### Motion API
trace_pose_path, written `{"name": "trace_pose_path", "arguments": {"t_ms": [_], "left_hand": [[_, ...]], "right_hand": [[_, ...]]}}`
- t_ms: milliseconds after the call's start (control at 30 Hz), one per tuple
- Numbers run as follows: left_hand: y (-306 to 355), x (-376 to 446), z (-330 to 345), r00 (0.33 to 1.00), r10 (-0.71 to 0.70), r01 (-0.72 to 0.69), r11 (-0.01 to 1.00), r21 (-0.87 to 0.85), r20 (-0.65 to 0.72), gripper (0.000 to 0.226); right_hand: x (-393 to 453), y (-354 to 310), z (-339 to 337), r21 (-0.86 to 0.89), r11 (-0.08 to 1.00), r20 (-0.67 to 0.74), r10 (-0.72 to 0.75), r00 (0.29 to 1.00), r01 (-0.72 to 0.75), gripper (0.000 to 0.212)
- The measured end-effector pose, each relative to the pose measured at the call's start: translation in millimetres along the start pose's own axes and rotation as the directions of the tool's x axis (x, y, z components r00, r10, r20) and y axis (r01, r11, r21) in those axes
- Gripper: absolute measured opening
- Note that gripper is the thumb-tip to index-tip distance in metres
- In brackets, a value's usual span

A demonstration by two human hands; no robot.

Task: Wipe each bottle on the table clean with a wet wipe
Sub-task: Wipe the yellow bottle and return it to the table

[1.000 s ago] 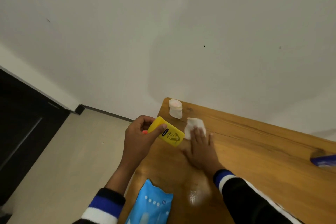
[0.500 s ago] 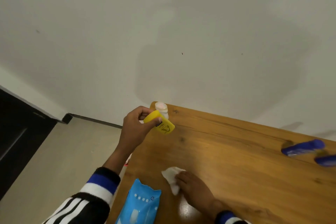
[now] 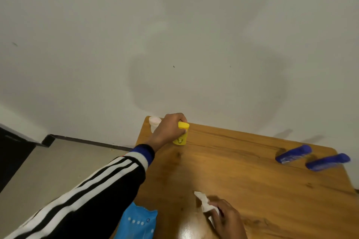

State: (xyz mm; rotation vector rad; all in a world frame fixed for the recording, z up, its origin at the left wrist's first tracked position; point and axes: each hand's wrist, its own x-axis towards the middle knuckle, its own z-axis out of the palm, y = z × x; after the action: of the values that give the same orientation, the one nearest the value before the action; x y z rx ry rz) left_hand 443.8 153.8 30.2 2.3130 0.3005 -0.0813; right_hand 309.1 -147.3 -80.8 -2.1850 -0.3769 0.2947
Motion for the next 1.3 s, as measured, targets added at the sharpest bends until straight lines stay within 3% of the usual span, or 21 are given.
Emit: {"name": "trace_pose_path", "arguments": {"t_ms": [133, 300, 1033, 1300], "left_hand": [[-10.5, 19.6, 10.3, 0.997, -0.066, 0.063, 0.994, 0.085, 0.043, 0.024], [-21.9, 27.6, 17.6, 0.991, -0.118, 0.114, 0.991, 0.066, 0.060, 0.027], [-16.4, 29.6, 28.7, 0.992, -0.084, 0.066, 0.983, 0.172, 0.097, 0.030], [-13.2, 26.0, 26.6, 0.992, -0.049, 0.023, 0.975, 0.220, 0.115, 0.071]], "right_hand": [[14.6, -11.4, -1.6, 0.035, 0.999, 0.000, -0.019, 1.000, 0.019, 0.030], [20.7, -19.1, -0.8, 0.081, 0.996, -0.025, -0.022, 0.999, 0.024, 0.030], [11.2, -19.1, -13.1, 0.069, 0.997, -0.070, -0.019, 0.997, 0.023, 0.029], [5.6, -18.0, -11.9, 0.083, 0.996, -0.073, 0.018, 0.997, -0.012, 0.031]]}}
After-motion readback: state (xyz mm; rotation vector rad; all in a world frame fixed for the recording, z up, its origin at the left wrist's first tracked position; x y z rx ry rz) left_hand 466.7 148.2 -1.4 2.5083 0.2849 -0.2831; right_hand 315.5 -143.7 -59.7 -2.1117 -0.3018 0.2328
